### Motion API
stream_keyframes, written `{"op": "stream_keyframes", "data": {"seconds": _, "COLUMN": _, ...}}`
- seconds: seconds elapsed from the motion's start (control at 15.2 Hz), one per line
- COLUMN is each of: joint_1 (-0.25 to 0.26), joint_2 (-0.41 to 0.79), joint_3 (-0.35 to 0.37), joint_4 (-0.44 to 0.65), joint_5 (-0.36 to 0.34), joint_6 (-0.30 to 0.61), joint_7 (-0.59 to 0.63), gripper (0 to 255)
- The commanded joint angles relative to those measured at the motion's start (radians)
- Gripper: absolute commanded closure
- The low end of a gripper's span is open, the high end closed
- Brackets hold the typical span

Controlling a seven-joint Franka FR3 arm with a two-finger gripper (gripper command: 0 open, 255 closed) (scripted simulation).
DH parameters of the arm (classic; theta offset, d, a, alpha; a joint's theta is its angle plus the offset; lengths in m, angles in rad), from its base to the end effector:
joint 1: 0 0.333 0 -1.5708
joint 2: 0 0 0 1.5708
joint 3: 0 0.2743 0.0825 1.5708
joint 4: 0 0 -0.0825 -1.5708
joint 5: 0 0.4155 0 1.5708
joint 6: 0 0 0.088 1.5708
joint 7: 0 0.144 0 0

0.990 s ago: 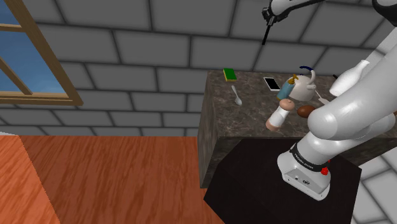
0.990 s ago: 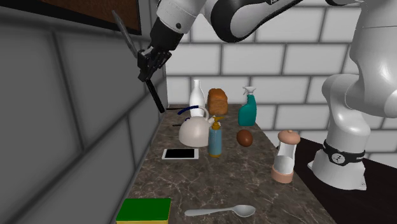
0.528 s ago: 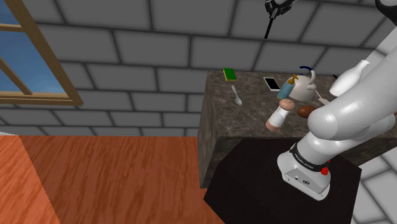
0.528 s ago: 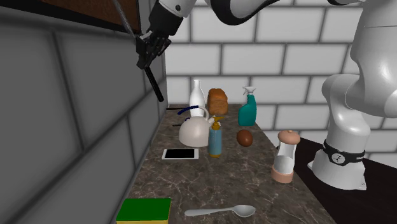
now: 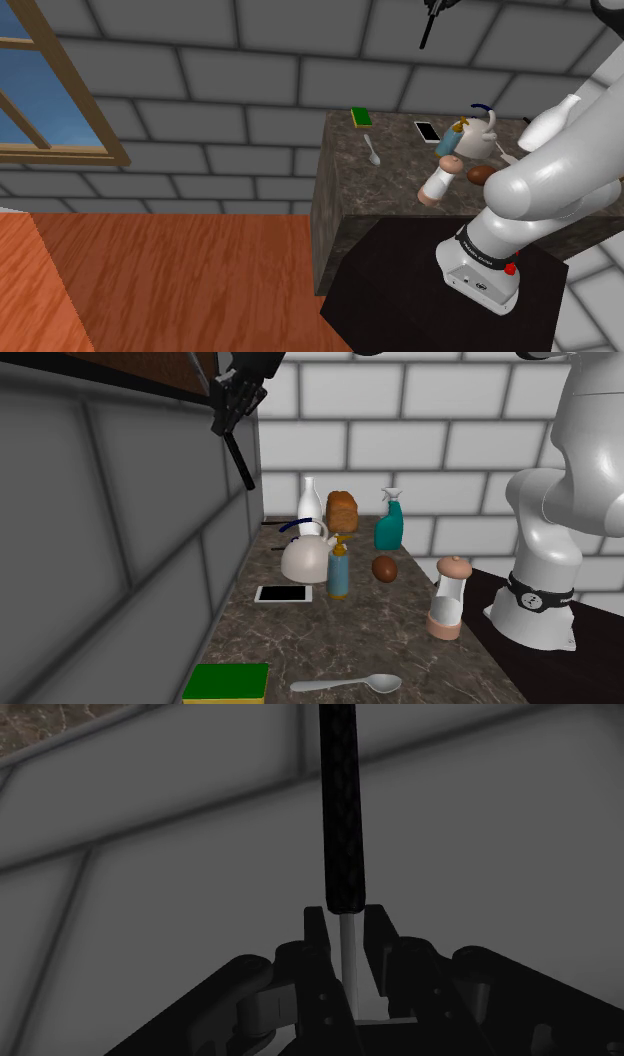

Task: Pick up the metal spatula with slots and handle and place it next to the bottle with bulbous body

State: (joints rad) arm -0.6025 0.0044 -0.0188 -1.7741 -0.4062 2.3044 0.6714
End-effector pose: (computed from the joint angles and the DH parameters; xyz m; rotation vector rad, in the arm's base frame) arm 0.5228 -0.3976 0.5254 2.2974 -1.4083 0.7346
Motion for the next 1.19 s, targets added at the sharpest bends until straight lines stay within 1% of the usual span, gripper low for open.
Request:
{"op": "stream_keyframes", "data": {"seconds": 0.0, "joint_1": 0.001, "joint_2": -0.003, "joint_3": 0.001, "joint_4": 0.022, "joint_5": 0.008, "joint_6": -0.024, "joint_7": -0.011, "gripper": 255}}
{"op": "stream_keyframes", "data": {"seconds": 0.33, "joint_1": 0.003, "joint_2": 0.002, "joint_3": 0.003, "joint_4": 0.093, "joint_5": 0.025, "joint_6": -0.086, "joint_7": -0.038, "gripper": 255}}
{"op": "stream_keyframes", "data": {"seconds": 0.4, "joint_1": 0.003, "joint_2": 0.002, "joint_3": 0.003, "joint_4": 0.094, "joint_5": 0.026, "joint_6": -0.088, "joint_7": -0.039, "gripper": 255}}
{"op": "stream_keyframes", "data": {"seconds": 0.73, "joint_1": -0.048, "joint_2": -0.071, "joint_3": -0.055, "joint_4": -0.001, "joint_5": 0.082, "joint_6": -0.03, "joint_7": -0.158, "gripper": 255}}
{"op": "stream_keyframes", "data": {"seconds": 1.12, "joint_1": -0.101, "joint_2": -0.128, "joint_3": -0.136, "joint_4": -0.072, "joint_5": 0.156, "joint_6": 0.02, "joint_7": -0.319, "gripper": 255}}
